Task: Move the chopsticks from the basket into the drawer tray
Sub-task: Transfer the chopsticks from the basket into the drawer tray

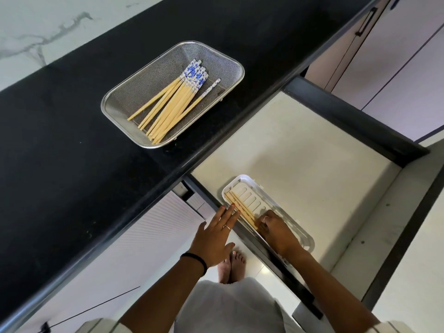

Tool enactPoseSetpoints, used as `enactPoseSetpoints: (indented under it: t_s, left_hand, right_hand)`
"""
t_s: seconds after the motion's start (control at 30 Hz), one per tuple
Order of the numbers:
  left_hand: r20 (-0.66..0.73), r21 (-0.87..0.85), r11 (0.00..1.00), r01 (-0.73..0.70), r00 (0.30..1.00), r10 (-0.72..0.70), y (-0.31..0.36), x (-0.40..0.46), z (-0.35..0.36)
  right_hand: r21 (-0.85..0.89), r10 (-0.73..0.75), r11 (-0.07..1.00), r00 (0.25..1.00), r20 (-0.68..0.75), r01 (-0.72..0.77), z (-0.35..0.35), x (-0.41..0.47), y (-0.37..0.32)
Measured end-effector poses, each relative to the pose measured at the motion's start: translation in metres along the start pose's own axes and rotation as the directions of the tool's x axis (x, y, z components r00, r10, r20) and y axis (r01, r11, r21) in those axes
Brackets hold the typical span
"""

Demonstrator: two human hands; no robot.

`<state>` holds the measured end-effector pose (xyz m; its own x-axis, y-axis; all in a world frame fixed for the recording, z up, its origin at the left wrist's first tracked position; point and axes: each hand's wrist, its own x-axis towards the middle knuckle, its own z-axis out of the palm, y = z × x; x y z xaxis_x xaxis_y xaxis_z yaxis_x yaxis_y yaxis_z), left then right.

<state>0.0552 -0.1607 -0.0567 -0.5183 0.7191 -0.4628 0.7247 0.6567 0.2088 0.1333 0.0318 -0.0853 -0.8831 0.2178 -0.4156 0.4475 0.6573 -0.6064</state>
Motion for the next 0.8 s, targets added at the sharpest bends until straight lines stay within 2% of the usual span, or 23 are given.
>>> enactPoseSetpoints:
  t_s: [0.1, 0.23, 0.37, 0.43, 0.63, 0.8]
  left_hand:
    - [0.024, 0.009, 1.0, -0.01, 1.0, 0.01, -0.001, 0.0, -0.003]
    - [0.042, 0.017, 1.0, -0.024, 0.999, 0.023, -0.003, 0.0, -0.004]
    - [0.039, 0.027, 0.999, -0.035, 0.999, 0.034, -0.004, 0.001, -0.002]
    - [0.04, 0.014, 0.999, -0.04, 0.998, 0.039, -0.005, 0.002, -0.002]
    - [0.024, -0.006, 0.997, -0.081, 0.996, 0.081, -0.012, 0.003, -0.004]
    - [-0.017, -0.015, 0.994, -0.11, 0.994, 0.11, -0.016, 0.005, -0.001]
  right_hand:
    - [-0.021, -0.004, 1.0, 1.0, 0.026, 0.005, -0.004, -0.002, -0.001]
    - [0.039, 0.026, 0.999, 0.999, 0.027, -0.027, -0.007, -0.009, -0.002]
    - [0.101, 0.112, 0.988, 0.991, 0.069, -0.119, -0.011, -0.012, -0.005]
    - [0.196, 0.166, 0.964, 0.984, 0.071, -0.177, -0.015, -0.013, -0.006]
    - [0.287, 0.222, 0.933, 0.975, 0.006, -0.214, -0.048, -0.013, -0.012]
    - [0.338, 0.177, 0.933, 0.976, -0.129, -0.125, -0.091, -0.01, -0.034]
